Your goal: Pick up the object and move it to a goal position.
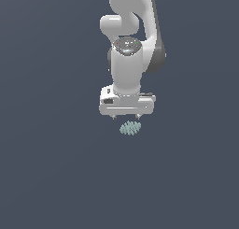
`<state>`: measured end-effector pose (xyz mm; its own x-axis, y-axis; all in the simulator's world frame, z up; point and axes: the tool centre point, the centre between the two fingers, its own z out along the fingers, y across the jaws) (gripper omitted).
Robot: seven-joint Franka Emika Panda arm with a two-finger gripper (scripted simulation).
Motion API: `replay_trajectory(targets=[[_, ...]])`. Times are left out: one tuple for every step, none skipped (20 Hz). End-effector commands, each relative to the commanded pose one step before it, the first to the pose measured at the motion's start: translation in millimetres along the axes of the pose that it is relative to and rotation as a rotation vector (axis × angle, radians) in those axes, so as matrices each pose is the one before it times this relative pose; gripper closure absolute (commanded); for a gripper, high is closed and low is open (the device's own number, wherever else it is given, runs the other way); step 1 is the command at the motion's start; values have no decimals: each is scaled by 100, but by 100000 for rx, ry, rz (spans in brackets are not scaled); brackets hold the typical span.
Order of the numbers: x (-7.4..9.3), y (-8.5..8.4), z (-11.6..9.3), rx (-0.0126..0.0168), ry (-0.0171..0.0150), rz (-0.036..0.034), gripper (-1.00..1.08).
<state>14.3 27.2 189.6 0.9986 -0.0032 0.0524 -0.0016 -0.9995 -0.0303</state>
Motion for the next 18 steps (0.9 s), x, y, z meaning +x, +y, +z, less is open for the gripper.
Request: replay_trajectory(targets=[[0,1,0,0,0,0,-92],[-5,33,10,0,0,0,-92],[-17,-41,53,-129,-33,-186,-92],[-27,-9,77,-157,-40,-234,-92],[-37,-11,105,-215,-54,-336,-92],[-46,-14,130,-271,-66,-451,-92],[-53,-17,147,-316,-74,-578,-92],[-44,-16,123,-281,-61,-580,-92],[-31,-8,86,-215,-41,-512,-92],[-19,-1,52,-152,-24,-431,-92],[-8,3,21,-92,-9,-333,-92],[1,1,-4,-34,3,-204,-92],[6,8,-9,0,0,0,-92],[1,-5,-11,54,9,144,-92],[-4,-6,12,38,-7,282,-92],[-12,-20,34,26,-19,377,-92],[-19,-24,56,18,-31,492,-92],[-26,-31,76,13,-42,608,-92]])
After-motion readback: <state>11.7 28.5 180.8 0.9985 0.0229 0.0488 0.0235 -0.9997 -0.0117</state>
